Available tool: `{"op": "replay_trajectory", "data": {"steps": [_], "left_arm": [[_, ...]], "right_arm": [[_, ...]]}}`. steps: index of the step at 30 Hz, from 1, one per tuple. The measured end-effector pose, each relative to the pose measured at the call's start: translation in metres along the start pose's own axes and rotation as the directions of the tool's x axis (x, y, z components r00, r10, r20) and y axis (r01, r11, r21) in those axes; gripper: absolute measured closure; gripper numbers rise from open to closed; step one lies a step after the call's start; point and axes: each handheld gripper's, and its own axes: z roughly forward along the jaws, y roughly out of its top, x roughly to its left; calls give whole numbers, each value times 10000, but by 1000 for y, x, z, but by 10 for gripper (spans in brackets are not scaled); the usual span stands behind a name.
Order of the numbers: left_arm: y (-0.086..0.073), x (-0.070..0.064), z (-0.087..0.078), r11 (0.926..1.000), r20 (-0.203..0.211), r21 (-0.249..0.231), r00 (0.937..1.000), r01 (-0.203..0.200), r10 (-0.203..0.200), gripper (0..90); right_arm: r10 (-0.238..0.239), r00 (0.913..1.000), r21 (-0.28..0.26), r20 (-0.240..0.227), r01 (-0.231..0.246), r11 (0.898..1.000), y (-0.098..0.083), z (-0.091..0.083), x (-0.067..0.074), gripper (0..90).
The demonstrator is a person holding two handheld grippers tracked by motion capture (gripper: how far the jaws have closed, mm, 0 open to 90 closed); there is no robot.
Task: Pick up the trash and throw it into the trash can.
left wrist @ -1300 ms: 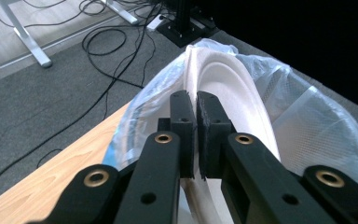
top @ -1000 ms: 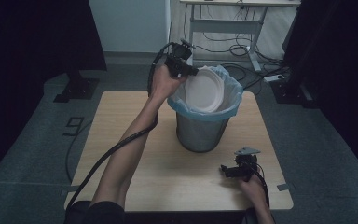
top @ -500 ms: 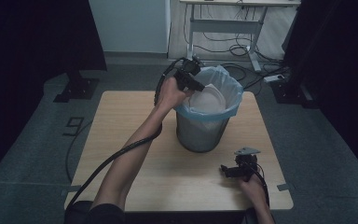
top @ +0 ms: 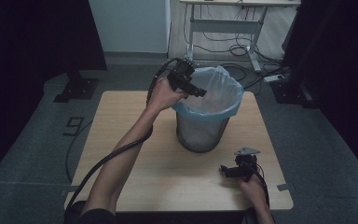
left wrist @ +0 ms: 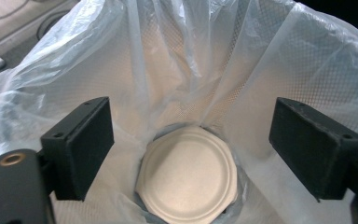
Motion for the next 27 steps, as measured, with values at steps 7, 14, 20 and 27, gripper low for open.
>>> {"op": "replay_trajectory", "data": {"steps": [7,14,20,27], "left_arm": [[-12,1,-12,9985,-247,-358,9989,-410,401,0],[-26,7,-31,9971,-176,-600,9988,-471,461,0],[-40,15,-45,9975,-178,-677,9996,-207,196,0],[-59,24,-61,9961,-446,-855,9989,-196,158,0]], "right_arm": [[-2,10000,-3,3,2,10000,0,0,0,0],[-4,10000,-3,4,4,10000,0,0,0,0],[1,10000,0,3,-1,10000,0,0,0,0],[-2,10000,1,4,2,10000,0,0,0,0]]}}
